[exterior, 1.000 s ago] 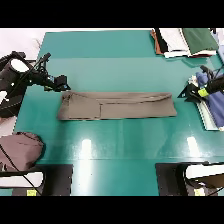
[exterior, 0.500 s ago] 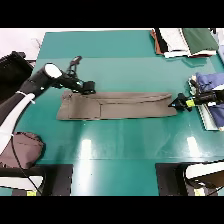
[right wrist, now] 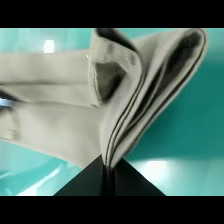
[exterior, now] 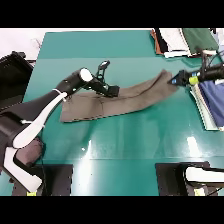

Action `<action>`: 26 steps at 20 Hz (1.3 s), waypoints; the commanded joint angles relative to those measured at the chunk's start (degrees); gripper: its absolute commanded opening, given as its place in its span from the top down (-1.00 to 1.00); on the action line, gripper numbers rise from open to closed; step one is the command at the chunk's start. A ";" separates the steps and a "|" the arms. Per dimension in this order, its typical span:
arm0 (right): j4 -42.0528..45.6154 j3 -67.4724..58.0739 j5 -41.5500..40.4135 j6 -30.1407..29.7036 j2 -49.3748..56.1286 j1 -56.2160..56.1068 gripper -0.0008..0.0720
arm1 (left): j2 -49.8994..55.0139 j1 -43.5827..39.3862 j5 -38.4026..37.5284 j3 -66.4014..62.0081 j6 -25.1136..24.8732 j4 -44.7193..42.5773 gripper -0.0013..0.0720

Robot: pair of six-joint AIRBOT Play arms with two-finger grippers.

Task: Fold the shirts.

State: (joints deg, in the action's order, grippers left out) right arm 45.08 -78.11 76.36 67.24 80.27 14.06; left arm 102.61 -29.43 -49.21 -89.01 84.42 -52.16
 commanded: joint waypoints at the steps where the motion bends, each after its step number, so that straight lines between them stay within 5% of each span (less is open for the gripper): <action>1: -0.50 -8.26 0.96 4.15 -4.31 -6.27 0.93 | 5.22 -2.01 -0.63 -4.04 0.92 0.09 0.90; 9: -0.57 -19.76 0.50 9.05 -1.66 -21.31 0.93 | 6.71 -1.88 0.04 -4.31 1.05 -0.26 0.90; 14: -2.60 -23.82 -1.99 10.54 2.45 -29.62 0.93 | 3.06 4.81 -9.03 -9.81 1.27 -6.21 0.90; 18: -11.96 -24.39 -10.80 9.46 7.93 -39.36 0.93 | -7.63 16.65 -17.25 -12.31 1.07 -18.95 0.90; 21: -19.37 -24.41 -23.15 2.43 14.19 -50.23 0.92 | -16.55 25.97 -19.37 -12.70 1.07 -24.50 0.90; 22: -21.81 -24.41 -26.80 -0.33 16.17 -53.29 0.70 | -18.80 28.30 -19.28 -12.70 1.07 -24.50 0.90; 23: -22.97 -24.41 -29.49 -2.01 17.88 -55.69 0.19 | -20.70 30.27 -19.26 -12.70 1.07 -24.48 0.90; 26: -16.87 -24.35 -28.96 -2.14 18.73 -55.82 0.11 | -23.43 32.81 -19.37 -12.70 1.07 -24.37 0.90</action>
State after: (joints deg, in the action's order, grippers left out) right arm 26.41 -102.39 51.31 67.81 96.95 -39.11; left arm 82.94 -0.40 -67.66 -101.54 85.52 -74.76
